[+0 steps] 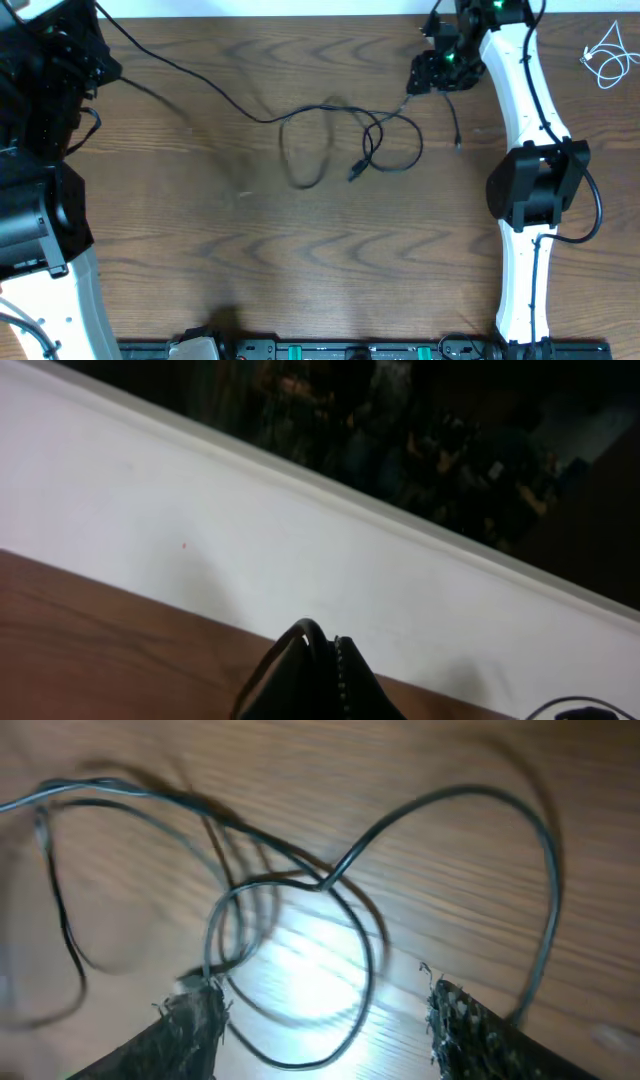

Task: Untangle cables

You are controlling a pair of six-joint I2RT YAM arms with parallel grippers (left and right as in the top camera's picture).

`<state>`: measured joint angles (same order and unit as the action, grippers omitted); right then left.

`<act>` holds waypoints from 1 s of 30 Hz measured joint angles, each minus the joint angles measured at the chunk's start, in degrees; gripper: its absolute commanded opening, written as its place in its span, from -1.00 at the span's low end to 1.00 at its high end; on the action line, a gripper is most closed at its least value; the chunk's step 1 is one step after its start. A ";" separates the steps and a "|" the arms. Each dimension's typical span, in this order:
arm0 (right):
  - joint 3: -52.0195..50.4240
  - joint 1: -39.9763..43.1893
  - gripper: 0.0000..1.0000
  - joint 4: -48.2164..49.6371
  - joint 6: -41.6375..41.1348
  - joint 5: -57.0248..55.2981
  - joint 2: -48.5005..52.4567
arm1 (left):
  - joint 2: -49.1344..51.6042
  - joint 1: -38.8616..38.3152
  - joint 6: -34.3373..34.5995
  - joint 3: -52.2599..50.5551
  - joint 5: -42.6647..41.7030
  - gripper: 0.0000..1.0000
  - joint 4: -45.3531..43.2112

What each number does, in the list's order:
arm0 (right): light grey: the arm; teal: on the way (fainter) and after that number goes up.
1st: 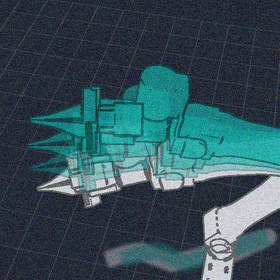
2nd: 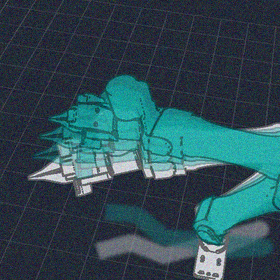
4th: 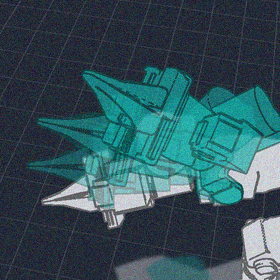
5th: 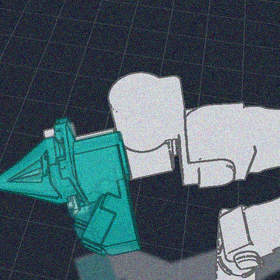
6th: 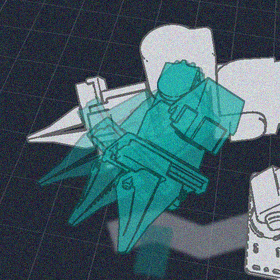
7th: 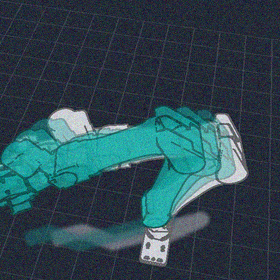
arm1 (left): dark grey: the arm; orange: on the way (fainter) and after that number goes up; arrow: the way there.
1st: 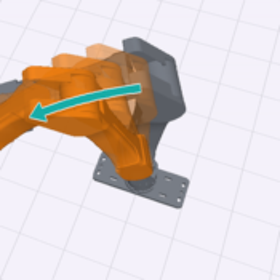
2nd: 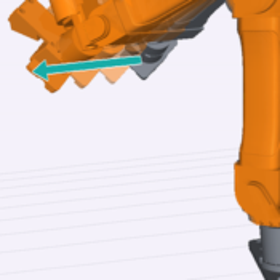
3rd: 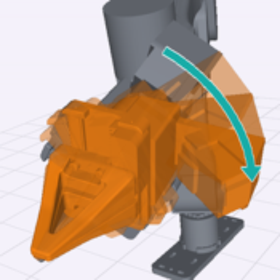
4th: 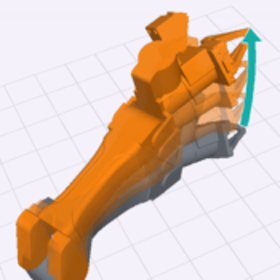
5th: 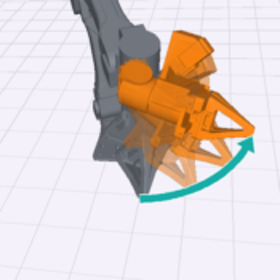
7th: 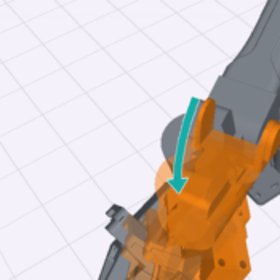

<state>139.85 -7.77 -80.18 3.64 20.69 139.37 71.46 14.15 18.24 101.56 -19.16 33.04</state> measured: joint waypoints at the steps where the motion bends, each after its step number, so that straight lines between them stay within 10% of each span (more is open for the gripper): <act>1: 0.00 -0.28 0.32 0.00 0.31 1.16 0.00 | 0.00 0.00 0.00 0.00 0.00 -0.85 0.24; 19: 0.00 -11.02 0.48 1.68 -3.06 7.30 0.00 | 6.60 0.00 -4.13 0.00 5.86 -0.85 18.62; 30: -0.50 -22.01 0.44 6.84 -23.28 -1.07 0.00 | 13.62 0.00 -6.49 0.02 8.50 -0.85 27.85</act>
<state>139.35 -29.78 -73.34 -19.64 19.62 139.37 85.08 14.15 11.75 101.58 -10.66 60.88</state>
